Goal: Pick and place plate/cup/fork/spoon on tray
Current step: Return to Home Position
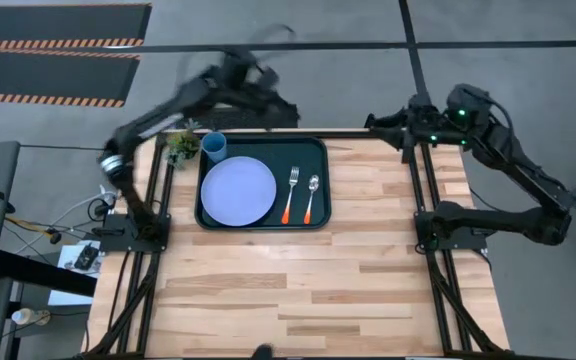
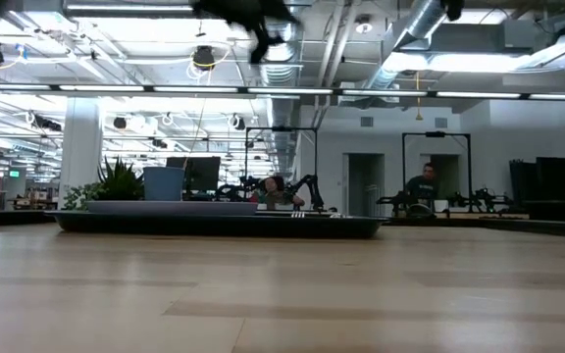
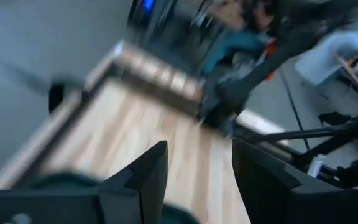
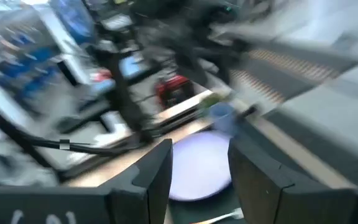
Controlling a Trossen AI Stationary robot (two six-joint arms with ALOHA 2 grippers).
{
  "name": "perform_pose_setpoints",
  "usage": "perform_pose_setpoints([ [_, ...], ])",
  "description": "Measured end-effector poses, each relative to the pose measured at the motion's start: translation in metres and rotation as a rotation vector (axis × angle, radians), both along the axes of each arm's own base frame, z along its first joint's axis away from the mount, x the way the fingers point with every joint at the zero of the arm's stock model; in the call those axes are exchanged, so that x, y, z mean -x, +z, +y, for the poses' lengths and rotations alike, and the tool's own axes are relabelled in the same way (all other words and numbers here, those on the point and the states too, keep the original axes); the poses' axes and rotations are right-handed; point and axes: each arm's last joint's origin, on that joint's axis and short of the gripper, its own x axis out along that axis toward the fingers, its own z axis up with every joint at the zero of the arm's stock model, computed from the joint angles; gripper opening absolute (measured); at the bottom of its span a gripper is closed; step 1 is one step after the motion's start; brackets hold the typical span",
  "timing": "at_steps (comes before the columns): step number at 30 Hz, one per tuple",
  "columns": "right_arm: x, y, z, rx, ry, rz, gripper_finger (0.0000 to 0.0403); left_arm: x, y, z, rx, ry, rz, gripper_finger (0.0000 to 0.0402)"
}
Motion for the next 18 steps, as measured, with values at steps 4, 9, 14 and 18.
perform_pose_setpoints([
  [4,0.017,-0.001,0.008,0.044,-0.057,0.047,0.0180,0.052,0.065,-0.041,-0.215,-0.056,-0.134,0.0162],
  [9,0.021,-0.010,0.021,0.180,0.151,0.014,0.0183,0.108,0.100,-0.095,-0.431,0.003,-0.094,0.0162],
  [14,0.006,-0.045,0.017,0.166,0.279,-0.089,0.0180,0.153,0.101,-0.138,-0.482,-0.068,-0.242,0.0162],
  [18,0.011,-0.074,0.018,0.150,0.247,-0.153,0.0178,0.188,0.066,-0.157,-0.463,-0.034,-0.394,0.0162],
])
